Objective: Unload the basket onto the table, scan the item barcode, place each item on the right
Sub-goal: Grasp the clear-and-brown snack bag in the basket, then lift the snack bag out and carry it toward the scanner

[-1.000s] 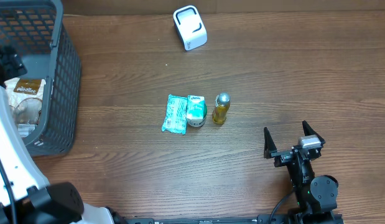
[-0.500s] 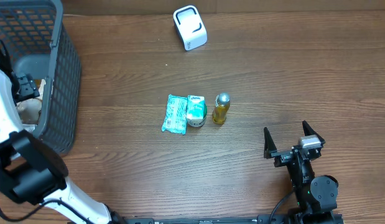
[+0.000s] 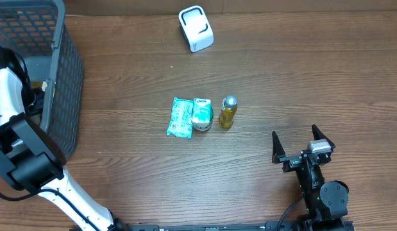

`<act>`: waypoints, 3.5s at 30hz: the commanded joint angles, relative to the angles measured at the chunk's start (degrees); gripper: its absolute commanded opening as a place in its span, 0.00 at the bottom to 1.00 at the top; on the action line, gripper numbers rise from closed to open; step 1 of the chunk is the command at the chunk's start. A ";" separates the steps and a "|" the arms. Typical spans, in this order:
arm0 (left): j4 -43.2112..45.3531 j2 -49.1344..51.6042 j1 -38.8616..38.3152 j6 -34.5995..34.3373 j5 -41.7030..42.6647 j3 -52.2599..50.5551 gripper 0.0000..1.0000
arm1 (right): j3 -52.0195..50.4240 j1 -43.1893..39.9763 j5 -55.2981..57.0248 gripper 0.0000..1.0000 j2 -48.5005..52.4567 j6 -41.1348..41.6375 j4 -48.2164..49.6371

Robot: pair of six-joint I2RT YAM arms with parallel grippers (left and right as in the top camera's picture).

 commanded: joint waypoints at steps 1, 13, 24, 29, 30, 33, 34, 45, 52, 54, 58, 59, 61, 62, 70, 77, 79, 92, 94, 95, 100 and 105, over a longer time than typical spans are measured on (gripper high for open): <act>0.63 2.12 0.26 -0.39 -2.32 -0.98 0.71 | -0.61 -0.15 0.55 1.00 -0.42 -0.26 0.11; 7.98 2.14 1.07 -0.37 -3.54 -9.20 0.81 | -0.61 -0.15 0.55 1.00 -0.42 -0.28 0.11; 13.07 2.10 1.64 -0.42 1.77 -15.13 0.43 | -0.61 -0.15 0.55 1.00 -0.42 -0.28 0.11; 9.86 0.83 0.72 -1.97 4.02 -11.28 0.27 | -0.61 -0.15 0.55 1.00 -0.42 -0.26 0.11; 8.79 0.31 0.46 -2.62 4.68 -9.62 0.19 | -0.61 -0.15 0.55 1.00 -0.42 -0.28 0.11; 4.24 -2.73 -0.59 -6.58 6.10 -1.99 0.04 | -0.61 -0.15 0.55 1.00 -0.42 -0.28 0.11; 3.32 -3.65 -0.76 -7.37 6.12 -0.20 0.04 | -0.61 -0.15 0.55 1.00 -0.42 -0.28 0.11; 3.06 -21.20 -2.45 -14.51 6.16 11.65 0.04 | -0.61 -0.15 0.55 1.00 -0.42 -0.28 0.11; 5.49 -33.42 -3.76 -19.74 15.19 12.31 0.04 | -0.61 -0.15 0.55 1.00 -0.42 -0.28 0.11; 6.58 -36.20 -4.20 -19.78 19.47 12.31 0.04 | -0.61 -0.15 0.55 1.00 -0.42 -0.26 0.11; 6.84 -40.76 -5.53 -21.07 29.09 12.31 0.04 | -0.61 -0.15 0.55 1.00 -0.42 -0.26 0.11; 6.38 -41.57 -6.12 -21.05 31.34 12.31 0.04 | -0.61 -0.15 0.55 1.00 -0.42 -0.28 0.11; 4.85 -42.69 -7.85 -21.05 33.55 12.31 0.04 | -0.61 -0.15 0.55 1.00 -0.42 -0.26 0.11; 3.69 -43.01 -9.11 -21.03 33.64 12.31 0.04 | -0.61 -0.15 0.55 1.00 -0.42 -0.28 0.11; -9.38 -41.35 -22.03 -19.96 28.70 12.15 0.04 | -0.61 -0.15 0.55 1.00 -0.42 -0.28 0.11; -20.55 -35.34 -33.05 -19.91 23.17 12.15 0.04 | -0.61 -0.15 0.55 1.00 -0.42 -0.26 0.11; -22.69 -33.05 -35.80 -19.93 22.34 12.15 0.04 | -0.61 -0.15 0.55 1.00 -0.42 -0.28 0.11; -24.94 -13.07 -47.52 -20.35 19.67 11.72 0.05 | -0.61 -0.15 0.55 1.00 -0.42 -0.28 0.11; -24.85 -10.45 -47.87 -21.09 18.64 11.72 0.05 | -0.61 -0.15 0.55 1.00 -0.42 -0.26 0.11; -24.90 -9.09 -47.93 -21.68 17.68 11.72 0.05 | -0.61 -0.15 0.55 1.00 -0.42 -0.26 0.11; -25.79 -3.32 -47.93 -23.56 13.88 11.72 0.05 | -0.61 -0.15 0.55 1.00 -0.42 -0.26 0.11; -26.34 1.14 -47.93 -25.24 11.28 11.72 0.04 | -0.61 -0.15 0.55 1.00 -0.42 -0.28 0.11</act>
